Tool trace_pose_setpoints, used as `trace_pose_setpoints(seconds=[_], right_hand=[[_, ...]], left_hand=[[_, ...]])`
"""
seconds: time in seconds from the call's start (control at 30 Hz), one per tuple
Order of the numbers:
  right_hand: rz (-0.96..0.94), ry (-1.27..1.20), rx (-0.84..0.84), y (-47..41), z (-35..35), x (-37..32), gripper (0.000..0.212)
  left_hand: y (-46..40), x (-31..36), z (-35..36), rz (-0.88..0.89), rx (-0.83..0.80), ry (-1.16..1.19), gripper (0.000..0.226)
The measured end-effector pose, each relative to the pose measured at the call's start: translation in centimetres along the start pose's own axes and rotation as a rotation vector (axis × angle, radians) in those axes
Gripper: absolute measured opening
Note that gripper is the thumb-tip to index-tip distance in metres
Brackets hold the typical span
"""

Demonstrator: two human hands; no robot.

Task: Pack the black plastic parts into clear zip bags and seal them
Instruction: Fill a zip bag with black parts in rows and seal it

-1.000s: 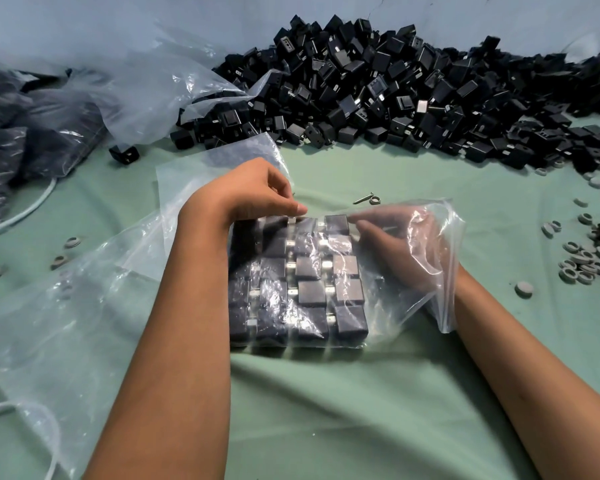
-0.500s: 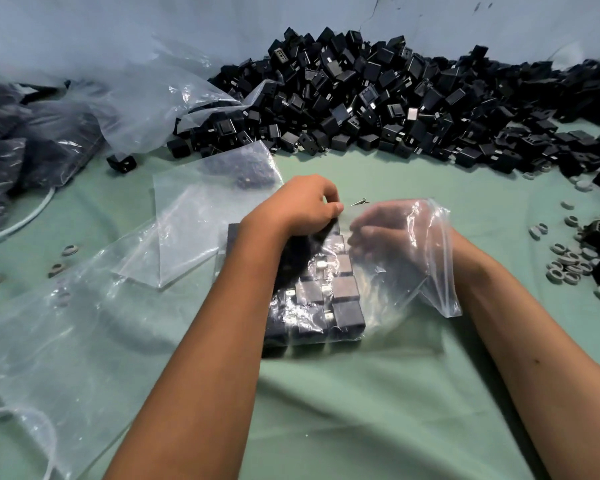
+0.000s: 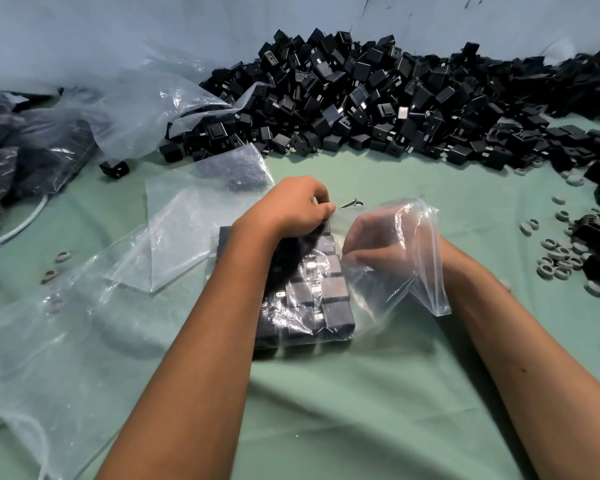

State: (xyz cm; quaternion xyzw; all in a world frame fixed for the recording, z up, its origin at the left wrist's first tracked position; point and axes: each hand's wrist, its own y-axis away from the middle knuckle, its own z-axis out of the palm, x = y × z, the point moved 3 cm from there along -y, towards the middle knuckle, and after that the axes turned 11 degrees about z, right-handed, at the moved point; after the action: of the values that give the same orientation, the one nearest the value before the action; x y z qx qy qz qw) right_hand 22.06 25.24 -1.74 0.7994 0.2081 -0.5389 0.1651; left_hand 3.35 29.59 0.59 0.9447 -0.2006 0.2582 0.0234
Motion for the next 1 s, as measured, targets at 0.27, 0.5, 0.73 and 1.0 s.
trace_pose_setpoints(seconds=[0.27,0.5,0.73,1.0], right_hand=[[0.011,0.026,-0.043,0.5,-0.6,-0.6,0.011],[0.027,0.011,-0.056,0.5,-0.6,-0.8,0.015],[0.312,0.012,0.289,1.5,-5.1,1.6,0.012],[0.381,0.176,0.979,-1.1,-9.1,3.1,0.005]], left_hand=[[0.0,0.0,-0.1,-0.01,0.006,-0.011,0.017],[-0.2,0.4,0.2,-0.029,0.029,-0.036,0.021],[-0.7,2.2,3.3,-0.13,0.014,-0.132,0.063],[-0.6,2.8,4.3,-0.139,0.057,-0.33,0.078]])
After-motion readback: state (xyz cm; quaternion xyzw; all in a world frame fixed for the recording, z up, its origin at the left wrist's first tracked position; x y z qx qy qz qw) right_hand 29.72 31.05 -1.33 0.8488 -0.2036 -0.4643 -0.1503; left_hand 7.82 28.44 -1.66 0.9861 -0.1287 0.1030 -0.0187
